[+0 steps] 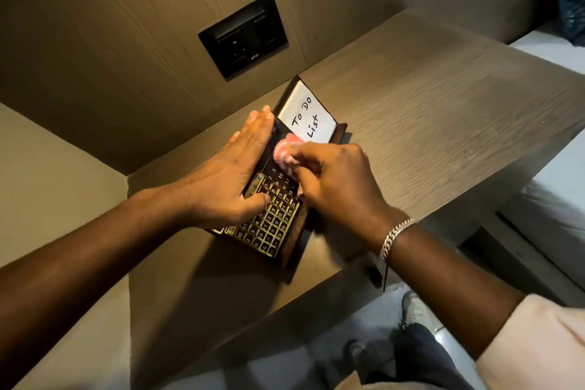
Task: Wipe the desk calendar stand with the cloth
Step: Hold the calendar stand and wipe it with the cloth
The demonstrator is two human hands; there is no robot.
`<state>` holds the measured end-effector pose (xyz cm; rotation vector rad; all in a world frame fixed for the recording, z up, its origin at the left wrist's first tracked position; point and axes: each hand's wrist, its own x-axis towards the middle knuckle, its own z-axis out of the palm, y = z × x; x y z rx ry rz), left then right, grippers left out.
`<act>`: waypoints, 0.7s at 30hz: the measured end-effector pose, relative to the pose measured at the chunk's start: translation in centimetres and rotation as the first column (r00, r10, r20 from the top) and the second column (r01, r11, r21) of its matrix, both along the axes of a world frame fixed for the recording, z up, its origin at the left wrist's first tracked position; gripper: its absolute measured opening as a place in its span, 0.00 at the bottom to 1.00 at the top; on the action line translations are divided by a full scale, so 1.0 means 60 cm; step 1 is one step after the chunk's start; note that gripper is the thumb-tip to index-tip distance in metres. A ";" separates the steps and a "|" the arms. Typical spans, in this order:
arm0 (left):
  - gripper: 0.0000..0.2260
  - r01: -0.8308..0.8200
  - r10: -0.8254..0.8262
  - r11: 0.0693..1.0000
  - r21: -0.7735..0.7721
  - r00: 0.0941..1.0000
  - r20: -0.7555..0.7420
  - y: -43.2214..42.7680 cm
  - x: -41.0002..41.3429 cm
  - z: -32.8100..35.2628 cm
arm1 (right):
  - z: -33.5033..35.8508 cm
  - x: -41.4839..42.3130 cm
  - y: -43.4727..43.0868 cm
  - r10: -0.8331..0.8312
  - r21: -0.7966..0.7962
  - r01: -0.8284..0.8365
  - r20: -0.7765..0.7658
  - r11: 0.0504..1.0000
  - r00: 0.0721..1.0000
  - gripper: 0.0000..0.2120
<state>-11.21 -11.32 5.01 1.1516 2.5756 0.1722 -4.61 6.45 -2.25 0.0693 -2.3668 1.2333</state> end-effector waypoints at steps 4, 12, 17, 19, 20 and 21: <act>0.50 0.008 -0.008 1.000 -0.014 1.000 -0.023 0.002 0.003 -0.002 | -0.012 0.010 0.009 -0.041 0.155 0.034 0.043 0.987 0.998 0.08; 0.51 -0.002 0.002 1.000 0.024 1.000 -0.005 0.005 0.004 -0.005 | -0.015 0.030 -0.005 -0.004 -0.185 0.029 0.129 0.982 0.992 0.04; 0.51 0.000 0.000 1.000 0.013 1.000 -0.010 0.005 0.001 -0.008 | -0.001 0.004 0.022 0.036 0.251 -0.057 0.089 0.966 0.995 0.11; 0.51 -0.003 0.003 1.000 0.026 1.000 -0.008 0.007 0.001 -0.010 | -0.004 0.012 0.010 0.014 0.310 -0.039 0.084 0.950 0.996 0.11; 0.51 -0.006 0.006 0.999 0.036 1.000 -0.010 0.006 0.001 -0.011 | -0.004 0.017 0.001 0.005 0.287 -0.026 0.076 0.958 0.997 0.10; 0.51 -0.009 0.009 0.999 0.045 1.000 -0.014 0.006 0.002 -0.012 | -0.005 0.024 -0.009 0.001 0.224 -0.018 0.075 0.974 0.997 0.09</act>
